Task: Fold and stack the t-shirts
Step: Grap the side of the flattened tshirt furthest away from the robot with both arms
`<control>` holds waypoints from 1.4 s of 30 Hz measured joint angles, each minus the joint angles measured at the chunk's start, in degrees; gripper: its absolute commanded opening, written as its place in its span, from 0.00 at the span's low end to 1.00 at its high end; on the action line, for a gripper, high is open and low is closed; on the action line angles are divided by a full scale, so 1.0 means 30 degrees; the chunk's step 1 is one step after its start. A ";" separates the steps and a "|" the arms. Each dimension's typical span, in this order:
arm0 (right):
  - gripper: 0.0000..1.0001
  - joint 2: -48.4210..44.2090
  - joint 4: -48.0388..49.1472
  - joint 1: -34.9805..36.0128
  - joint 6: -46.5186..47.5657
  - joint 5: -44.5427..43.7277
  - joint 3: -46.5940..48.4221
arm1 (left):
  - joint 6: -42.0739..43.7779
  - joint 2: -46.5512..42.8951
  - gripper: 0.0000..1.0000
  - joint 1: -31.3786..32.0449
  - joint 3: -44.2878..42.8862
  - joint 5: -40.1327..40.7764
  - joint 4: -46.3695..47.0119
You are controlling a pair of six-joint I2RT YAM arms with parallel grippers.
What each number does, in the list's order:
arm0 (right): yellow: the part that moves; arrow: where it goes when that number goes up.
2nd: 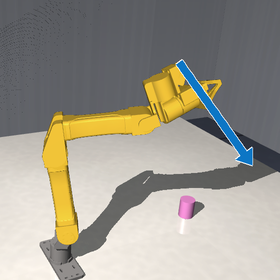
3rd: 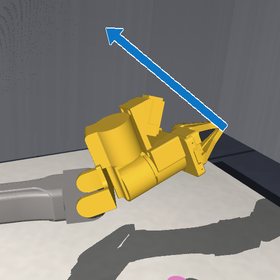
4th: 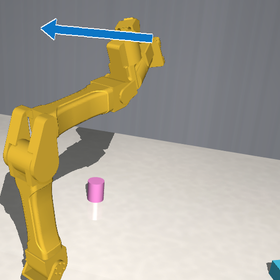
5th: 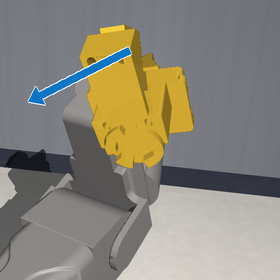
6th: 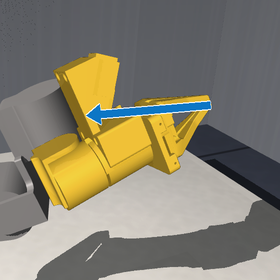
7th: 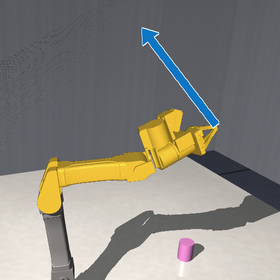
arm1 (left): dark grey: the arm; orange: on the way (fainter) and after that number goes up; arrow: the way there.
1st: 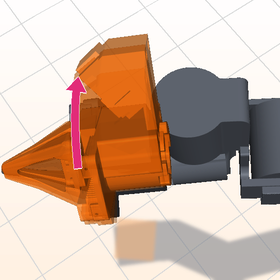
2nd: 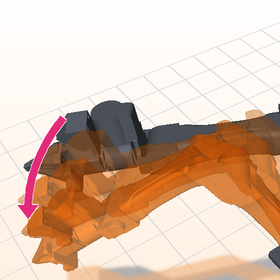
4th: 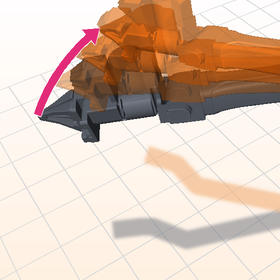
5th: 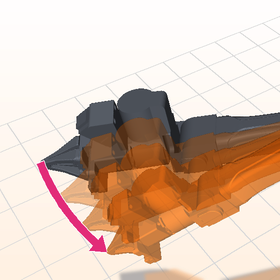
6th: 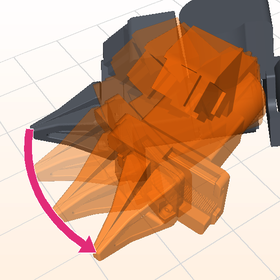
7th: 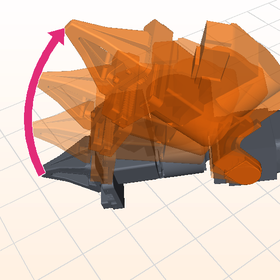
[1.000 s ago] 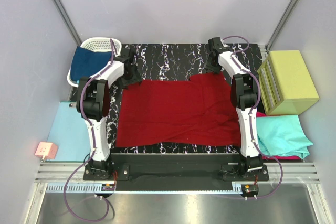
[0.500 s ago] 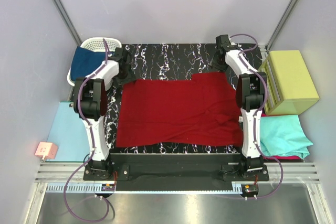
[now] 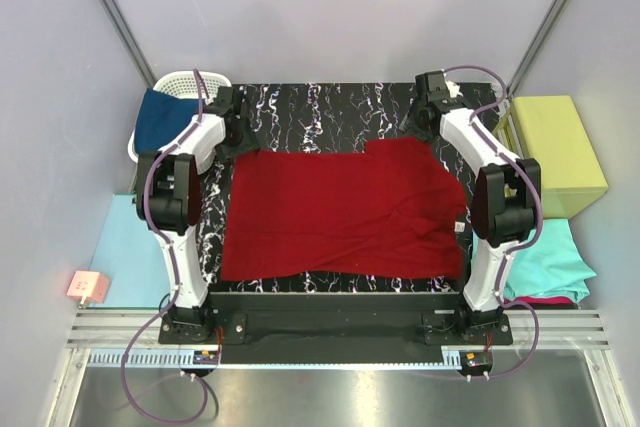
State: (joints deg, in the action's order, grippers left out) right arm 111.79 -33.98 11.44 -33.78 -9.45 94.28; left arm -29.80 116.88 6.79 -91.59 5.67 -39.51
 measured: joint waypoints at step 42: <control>0.49 -0.0226 0.0452 0.0962 -0.0029 0.0066 -0.1821 | 0.0233 0.4830 0.26 -0.0780 -0.5486 0.0423 -0.1661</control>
State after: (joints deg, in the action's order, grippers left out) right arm 111.11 -32.62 14.33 -33.87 -9.26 88.82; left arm -29.10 131.37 4.45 -108.05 6.94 -44.49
